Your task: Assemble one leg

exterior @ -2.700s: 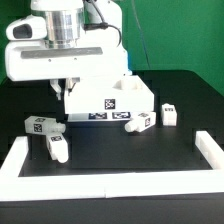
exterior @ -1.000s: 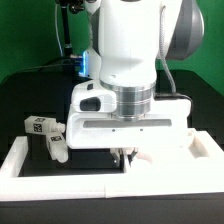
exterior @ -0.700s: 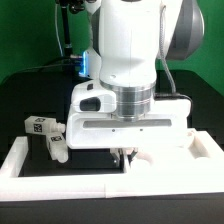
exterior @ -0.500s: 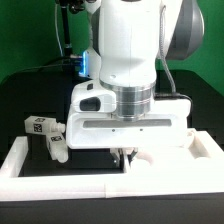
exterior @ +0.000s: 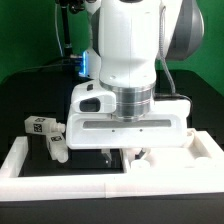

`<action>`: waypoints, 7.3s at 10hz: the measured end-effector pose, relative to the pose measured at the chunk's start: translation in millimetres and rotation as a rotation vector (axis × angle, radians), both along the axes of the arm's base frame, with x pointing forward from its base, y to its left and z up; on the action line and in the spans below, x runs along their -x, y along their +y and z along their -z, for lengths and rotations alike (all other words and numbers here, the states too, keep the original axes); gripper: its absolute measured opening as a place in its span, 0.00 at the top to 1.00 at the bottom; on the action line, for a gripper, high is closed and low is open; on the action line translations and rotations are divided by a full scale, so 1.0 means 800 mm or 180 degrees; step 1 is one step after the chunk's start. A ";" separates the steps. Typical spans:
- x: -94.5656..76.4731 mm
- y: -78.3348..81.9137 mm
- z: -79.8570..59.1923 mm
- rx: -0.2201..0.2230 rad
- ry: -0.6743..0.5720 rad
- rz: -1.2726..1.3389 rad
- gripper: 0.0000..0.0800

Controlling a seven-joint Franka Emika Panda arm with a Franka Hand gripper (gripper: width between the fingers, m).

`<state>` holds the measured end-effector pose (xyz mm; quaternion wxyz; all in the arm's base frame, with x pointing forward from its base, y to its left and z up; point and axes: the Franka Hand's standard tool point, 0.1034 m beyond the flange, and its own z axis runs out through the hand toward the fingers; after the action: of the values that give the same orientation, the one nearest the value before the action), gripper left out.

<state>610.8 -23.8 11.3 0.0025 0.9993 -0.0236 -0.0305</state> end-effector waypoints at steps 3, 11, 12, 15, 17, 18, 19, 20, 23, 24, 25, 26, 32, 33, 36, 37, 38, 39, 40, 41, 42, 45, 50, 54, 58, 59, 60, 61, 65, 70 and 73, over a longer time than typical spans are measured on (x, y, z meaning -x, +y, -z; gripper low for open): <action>0.003 0.009 -0.021 -0.0067 0.0053 0.0034 0.20; 0.025 0.071 -0.067 -0.0186 0.0136 0.0186 0.19; 0.034 0.075 -0.067 -0.0195 0.0283 0.0260 0.19; 0.075 0.117 -0.074 -0.0357 0.1116 0.0442 0.19; 0.097 0.136 -0.080 -0.0378 0.1555 0.0363 0.19; 0.097 0.132 -0.077 -0.0384 0.1725 0.0363 0.19; 0.100 0.130 -0.075 -0.0390 0.1901 0.0359 0.19; 0.100 0.129 -0.073 -0.0395 0.2039 0.0352 0.19; 0.114 0.147 -0.061 -0.0472 0.2098 0.0470 0.19; 0.131 0.162 -0.057 -0.0507 0.2187 0.0440 0.19; 0.144 0.175 -0.057 -0.0520 0.2243 0.0380 0.19; 0.149 0.182 -0.058 -0.0526 0.2264 0.0347 0.19; 0.168 0.176 -0.047 -0.0503 0.2368 0.0368 0.19; 0.191 0.175 -0.042 -0.0472 0.2499 0.0387 0.19; 0.210 0.188 -0.039 -0.0409 0.2531 0.0409 0.19; 0.209 0.187 -0.038 -0.0410 0.2528 0.0415 0.19; 0.209 0.187 -0.038 -0.0410 0.2529 0.0415 0.19; 0.210 0.186 -0.037 -0.0410 0.2532 0.0418 0.19; 0.213 0.182 -0.029 -0.0417 0.2540 0.0425 0.19; 0.218 0.185 -0.022 -0.0404 0.2532 0.0433 0.19; 0.225 0.188 -0.016 -0.0392 0.2528 0.0419 0.19; 0.233 0.189 -0.003 -0.0376 0.2502 0.0428 0.19; 0.255 0.182 0.001 -0.0346 0.2698 0.0466 0.19; 0.253 0.183 0.002 -0.0348 0.2684 0.0462 0.44; 0.246 0.177 -0.012 -0.0390 0.2672 0.0425 0.64; 0.233 0.165 -0.037 -0.0446 0.2671 0.0413 0.64; 0.213 0.150 -0.070 -0.0522 0.2669 0.0402 0.64; 0.189 0.133 -0.101 -0.0633 0.2614 0.0376 0.64; 0.147 0.102 -0.130 -0.1284 0.2402 0.0691 0.64; 0.107 0.048 -0.150 -0.2060 0.2185 0.1039 0.64; 0.098 0.048 -0.146 -0.1996 0.2038 0.1072 0.64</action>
Offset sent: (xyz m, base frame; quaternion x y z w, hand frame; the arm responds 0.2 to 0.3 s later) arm -0.0189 0.0228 0.0290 0.0342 -0.0385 0.0186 0.9985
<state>532.1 14.3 127.7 -0.2970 0.8744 -0.1729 -0.3425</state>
